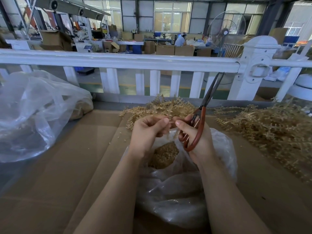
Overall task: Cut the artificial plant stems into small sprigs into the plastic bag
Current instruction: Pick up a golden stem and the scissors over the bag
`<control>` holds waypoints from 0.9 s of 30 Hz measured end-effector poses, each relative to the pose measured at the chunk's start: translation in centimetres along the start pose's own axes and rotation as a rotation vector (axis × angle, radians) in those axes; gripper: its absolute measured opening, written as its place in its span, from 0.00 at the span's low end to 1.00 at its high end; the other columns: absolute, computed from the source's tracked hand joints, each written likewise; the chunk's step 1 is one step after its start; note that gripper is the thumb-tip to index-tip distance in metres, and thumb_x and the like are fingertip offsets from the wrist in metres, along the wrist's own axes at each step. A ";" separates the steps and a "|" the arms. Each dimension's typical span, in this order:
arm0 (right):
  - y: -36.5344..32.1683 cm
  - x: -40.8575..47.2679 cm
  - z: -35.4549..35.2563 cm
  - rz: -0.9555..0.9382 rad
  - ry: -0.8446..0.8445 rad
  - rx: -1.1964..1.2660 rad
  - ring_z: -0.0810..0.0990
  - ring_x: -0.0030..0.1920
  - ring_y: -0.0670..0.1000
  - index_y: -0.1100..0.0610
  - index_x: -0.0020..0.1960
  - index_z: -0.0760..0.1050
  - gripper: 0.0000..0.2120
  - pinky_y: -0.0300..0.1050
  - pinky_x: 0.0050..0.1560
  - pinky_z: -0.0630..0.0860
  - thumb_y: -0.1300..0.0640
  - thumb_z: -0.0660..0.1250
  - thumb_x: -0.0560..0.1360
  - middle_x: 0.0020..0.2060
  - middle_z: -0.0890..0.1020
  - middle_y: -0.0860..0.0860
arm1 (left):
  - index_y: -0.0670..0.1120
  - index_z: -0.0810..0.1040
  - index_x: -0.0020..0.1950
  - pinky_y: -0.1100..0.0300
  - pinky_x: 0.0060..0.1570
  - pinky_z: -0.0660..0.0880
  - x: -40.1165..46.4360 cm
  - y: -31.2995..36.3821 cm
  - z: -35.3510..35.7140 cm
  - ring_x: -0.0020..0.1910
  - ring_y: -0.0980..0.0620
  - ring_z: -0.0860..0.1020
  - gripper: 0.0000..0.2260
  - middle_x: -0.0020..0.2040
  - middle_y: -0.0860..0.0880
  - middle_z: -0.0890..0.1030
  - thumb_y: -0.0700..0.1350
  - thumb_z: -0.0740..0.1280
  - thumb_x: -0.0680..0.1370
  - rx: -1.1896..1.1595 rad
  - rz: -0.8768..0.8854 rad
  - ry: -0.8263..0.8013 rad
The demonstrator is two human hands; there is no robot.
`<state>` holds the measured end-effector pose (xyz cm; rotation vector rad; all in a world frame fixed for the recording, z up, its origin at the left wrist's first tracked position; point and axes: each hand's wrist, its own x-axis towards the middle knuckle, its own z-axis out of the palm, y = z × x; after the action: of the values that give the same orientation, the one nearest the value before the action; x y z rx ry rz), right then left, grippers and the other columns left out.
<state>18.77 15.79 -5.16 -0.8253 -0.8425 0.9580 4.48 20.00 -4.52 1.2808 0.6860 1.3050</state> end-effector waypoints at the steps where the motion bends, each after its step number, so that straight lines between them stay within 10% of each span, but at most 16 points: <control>1: 0.0 0.0 0.0 0.004 0.000 0.015 0.79 0.33 0.48 0.57 0.47 0.72 0.13 0.39 0.32 0.76 0.70 0.72 0.73 0.39 0.81 0.55 | 0.44 0.84 0.42 0.63 0.34 0.77 0.0 0.2 -0.3 0.32 0.54 0.80 0.02 0.36 0.45 0.85 0.39 0.73 0.73 -0.090 -0.025 0.014; 13: -0.6 0.0 0.1 0.001 -0.002 -0.026 0.75 0.30 0.49 0.56 0.46 0.72 0.13 0.38 0.28 0.72 0.68 0.75 0.71 0.35 0.76 0.52 | 0.43 0.78 0.51 0.65 0.29 0.74 0.2 1.5 -0.6 0.27 0.55 0.75 0.19 0.32 0.49 0.80 0.38 0.77 0.63 -0.186 -0.163 -0.076; 18: -0.6 0.0 0.4 -0.008 -0.055 0.001 0.74 0.30 0.49 0.57 0.46 0.72 0.13 0.39 0.29 0.73 0.70 0.73 0.72 0.33 0.76 0.51 | 0.46 0.80 0.40 0.66 0.30 0.73 0.3 1.4 -0.7 0.27 0.56 0.72 0.09 0.33 0.50 0.80 0.39 0.77 0.65 -0.218 -0.221 -0.086; 27: -1.0 -0.1 0.5 -0.002 -0.009 0.166 0.76 0.31 0.47 0.55 0.42 0.74 0.13 0.38 0.33 0.76 0.71 0.72 0.71 0.31 0.77 0.49 | 0.42 0.83 0.50 0.62 0.37 0.80 0.3 1.5 -1.3 0.35 0.53 0.83 0.15 0.39 0.47 0.84 0.40 0.76 0.65 -0.225 -0.202 -0.119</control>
<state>18.67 15.45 -4.10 -0.6779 -0.7598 1.0163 2.93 20.37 -3.34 1.0680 0.5521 1.0978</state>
